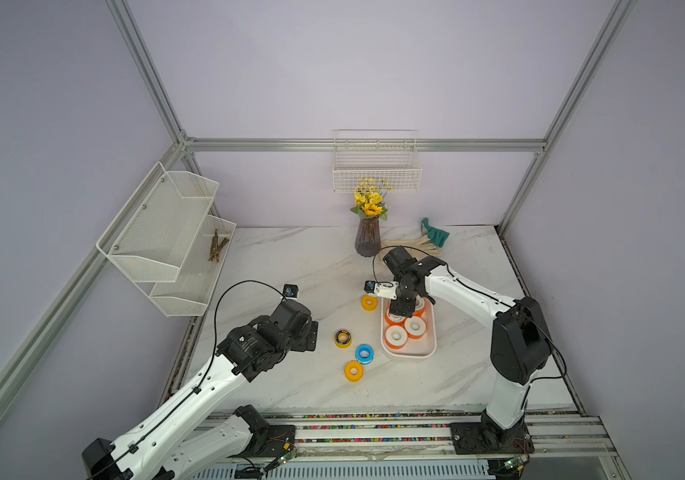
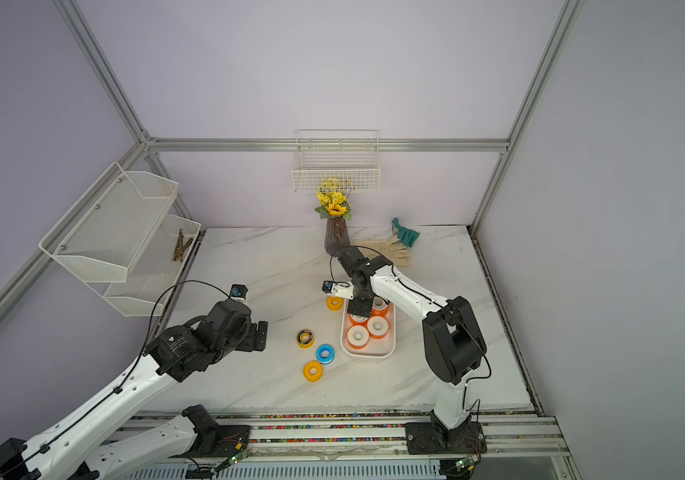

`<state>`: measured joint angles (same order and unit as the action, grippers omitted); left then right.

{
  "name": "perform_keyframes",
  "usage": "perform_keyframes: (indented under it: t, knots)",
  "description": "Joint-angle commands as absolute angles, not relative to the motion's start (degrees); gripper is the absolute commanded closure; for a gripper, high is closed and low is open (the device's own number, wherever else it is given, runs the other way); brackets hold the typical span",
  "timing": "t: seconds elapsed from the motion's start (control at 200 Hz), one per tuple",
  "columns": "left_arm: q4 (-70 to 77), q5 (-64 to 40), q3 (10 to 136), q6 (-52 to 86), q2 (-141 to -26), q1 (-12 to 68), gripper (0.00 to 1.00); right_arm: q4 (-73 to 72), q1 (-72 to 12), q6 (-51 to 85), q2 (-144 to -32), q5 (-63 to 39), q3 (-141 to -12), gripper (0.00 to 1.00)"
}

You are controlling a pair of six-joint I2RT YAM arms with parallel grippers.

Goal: Put the sealing tape into the storage box
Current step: Place the sealing tape in the storage box.

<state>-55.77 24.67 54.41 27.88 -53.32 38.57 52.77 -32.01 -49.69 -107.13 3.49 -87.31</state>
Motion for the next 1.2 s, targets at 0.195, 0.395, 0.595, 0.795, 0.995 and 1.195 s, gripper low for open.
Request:
perform_keyframes:
  t: [0.195, 0.395, 0.595, 0.795, 0.995, 1.195]
  knots:
    - [-54.49, 24.7, 53.96, 27.33, -53.41, 38.14, 0.0, 56.91, -31.78, -52.47, -112.17, -0.08, -93.19, 0.28]
    - [-54.49, 24.52, 54.06, 27.16, -53.88, 38.14, 0.0, 57.36, -31.78, -52.13, -113.59, -0.25, -94.15, 0.28]
    - [-54.45, 24.39, 54.05, 27.16, -53.79, 38.14, 0.0, 57.74, -31.75, -51.86, -115.29, -0.09, -93.78, 0.27]
    - [-54.44, 24.3, 54.1, 27.07, -53.97, 38.18, 0.0, 56.99, -31.72, -51.86, -116.0, 0.25, -93.97, 0.27]
    - [-54.49, 24.28, 54.05, 27.07, -54.42, 38.17, 0.0, 57.11, -31.5, -51.51, -116.63, -0.22, -94.05, 0.27]
    - [-54.48, 24.26, 54.05, 27.07, -54.23, 38.18, 0.0, 57.12, -31.44, -51.03, -116.81, 0.44, -93.86, 0.25]
